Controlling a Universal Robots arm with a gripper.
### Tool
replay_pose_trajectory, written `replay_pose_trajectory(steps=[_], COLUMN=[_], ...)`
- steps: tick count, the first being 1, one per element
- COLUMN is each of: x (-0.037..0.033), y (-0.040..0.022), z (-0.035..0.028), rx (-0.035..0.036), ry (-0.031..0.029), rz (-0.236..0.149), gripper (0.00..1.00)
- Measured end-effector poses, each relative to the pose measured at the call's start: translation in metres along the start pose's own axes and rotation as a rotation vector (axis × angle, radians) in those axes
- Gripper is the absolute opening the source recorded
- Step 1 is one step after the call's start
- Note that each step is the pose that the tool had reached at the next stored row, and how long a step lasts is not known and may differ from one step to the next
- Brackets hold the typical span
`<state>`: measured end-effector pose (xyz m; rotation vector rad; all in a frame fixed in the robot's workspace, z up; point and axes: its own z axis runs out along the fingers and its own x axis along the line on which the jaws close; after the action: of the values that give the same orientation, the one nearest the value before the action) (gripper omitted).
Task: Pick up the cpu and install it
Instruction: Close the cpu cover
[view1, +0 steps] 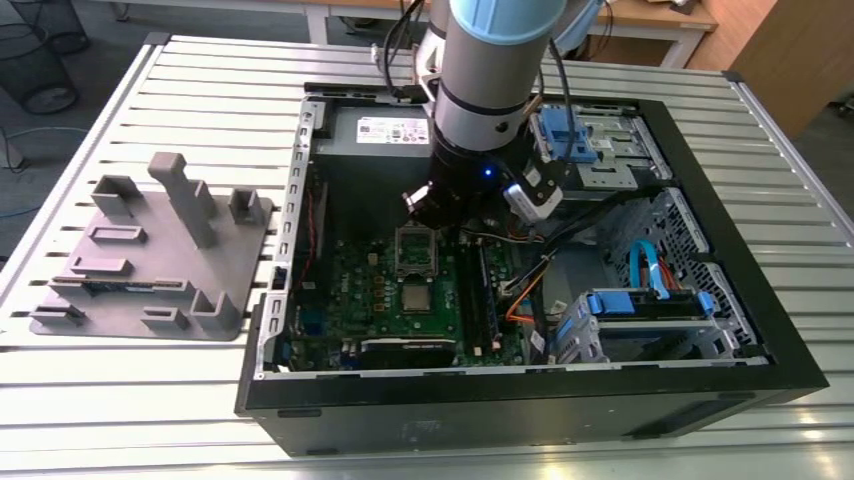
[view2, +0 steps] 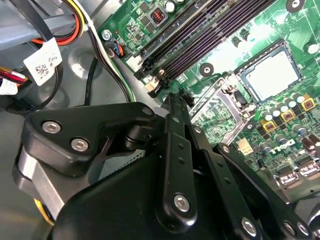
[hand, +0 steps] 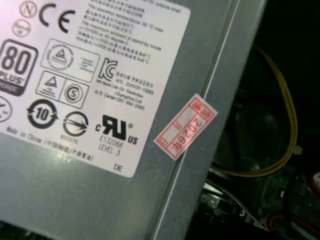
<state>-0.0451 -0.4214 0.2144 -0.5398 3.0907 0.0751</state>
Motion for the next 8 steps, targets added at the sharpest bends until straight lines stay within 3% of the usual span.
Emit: replay_pose_trajectory(steps=[8], x=[0.0017], y=[-0.0014], z=[-0.0066], rx=[0.0007], ry=[-0.0038], rz=[-0.01], gripper=[0.11])
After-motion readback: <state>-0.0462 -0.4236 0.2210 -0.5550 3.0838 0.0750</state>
